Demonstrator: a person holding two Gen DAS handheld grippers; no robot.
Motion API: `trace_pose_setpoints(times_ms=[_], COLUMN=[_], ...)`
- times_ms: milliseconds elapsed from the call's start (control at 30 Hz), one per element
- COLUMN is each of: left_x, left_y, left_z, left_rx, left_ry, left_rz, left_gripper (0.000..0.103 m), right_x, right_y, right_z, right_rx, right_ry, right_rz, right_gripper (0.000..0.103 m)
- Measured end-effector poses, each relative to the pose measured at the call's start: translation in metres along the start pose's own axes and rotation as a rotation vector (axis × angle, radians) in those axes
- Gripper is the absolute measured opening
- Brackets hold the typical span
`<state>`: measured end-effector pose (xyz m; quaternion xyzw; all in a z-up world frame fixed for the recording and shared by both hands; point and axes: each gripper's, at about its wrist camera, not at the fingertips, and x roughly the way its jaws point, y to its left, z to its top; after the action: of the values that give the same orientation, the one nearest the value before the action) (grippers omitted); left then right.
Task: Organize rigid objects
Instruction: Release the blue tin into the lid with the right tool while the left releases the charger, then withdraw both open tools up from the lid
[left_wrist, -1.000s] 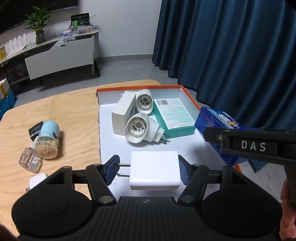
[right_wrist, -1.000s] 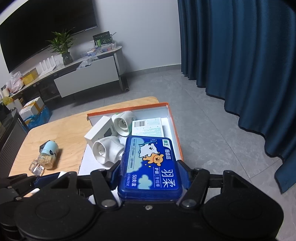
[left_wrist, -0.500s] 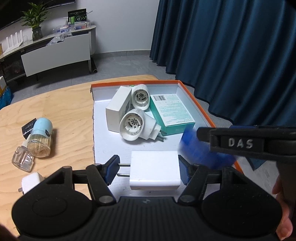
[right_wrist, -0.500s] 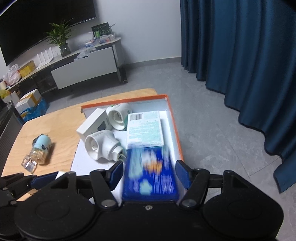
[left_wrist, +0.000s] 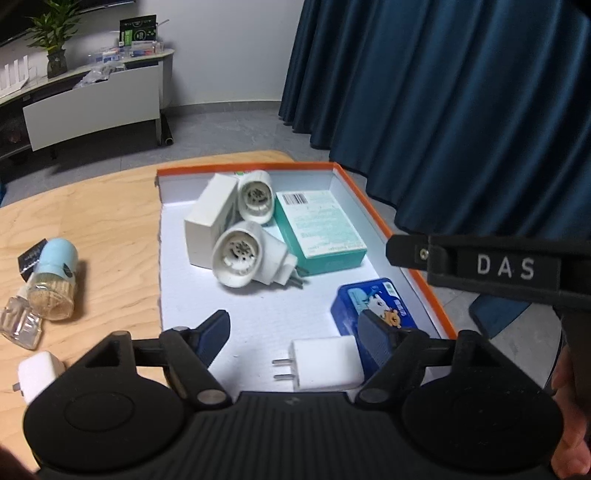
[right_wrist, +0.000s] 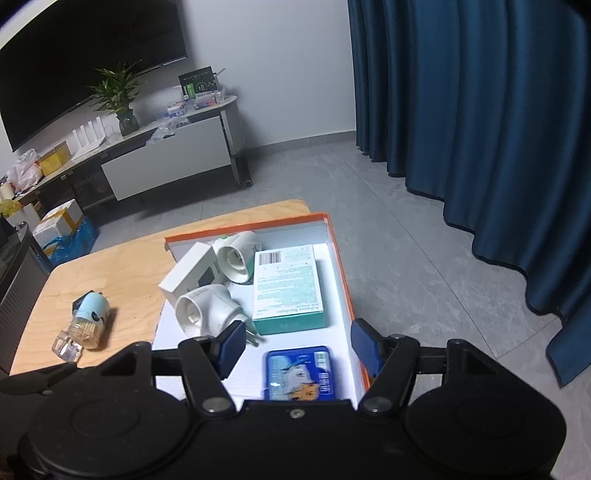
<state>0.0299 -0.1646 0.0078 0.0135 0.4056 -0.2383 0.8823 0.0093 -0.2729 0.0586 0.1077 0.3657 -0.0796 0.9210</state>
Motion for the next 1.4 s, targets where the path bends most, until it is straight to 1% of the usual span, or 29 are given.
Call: trace_pose_setpoints(times_ms=[67,300,433,533,633,1000,1400], left_x=[-0.004,-0.020,-0.026,-0.030,-0.034,-0.047,-0.055], left_y=[0.004,0.020,0.035,0.045,0.053,0.089,0.110], left_z=[0.003,0.007,0.006,0.005,0.005,0.001,-0.003], left_rx=[-0.010,-0.019,-0.042,-0.054,-0.063,-0.133,-0.173], left_ry=[-0.005,-0.029,-0.032,-0.034,-0.037,-0.051,-0.064], left_rz=[0.018,0.115,0.154,0.182,0.207,0.254,0.276], left_gripper=[0.080,0.091,0.092,0.096,0.096,0.097,0.097], right_x=[-0.001,-0.004,-0.004,-0.003,-0.003,0.002,0.009], right_y=[0.003,0.017,0.026,0.034,0.041,0.070,0.099], right_z=[0.001,-0.001,-0.004,-0.006,-0.006,-0.012,-0.015], right_rx=[-0.001,-0.021,-0.032,-0.038,-0.042,-0.087,-0.133], right_ry=[-0.006,-0.009,0.000,0.003,0.001,0.025,0.041], right_rz=[0.003,0.014,0.020,0.030,0.040,0.068,0.103], right_gripper=[0.077,0.077,0.080,0.080,0.080,0.080,0.080])
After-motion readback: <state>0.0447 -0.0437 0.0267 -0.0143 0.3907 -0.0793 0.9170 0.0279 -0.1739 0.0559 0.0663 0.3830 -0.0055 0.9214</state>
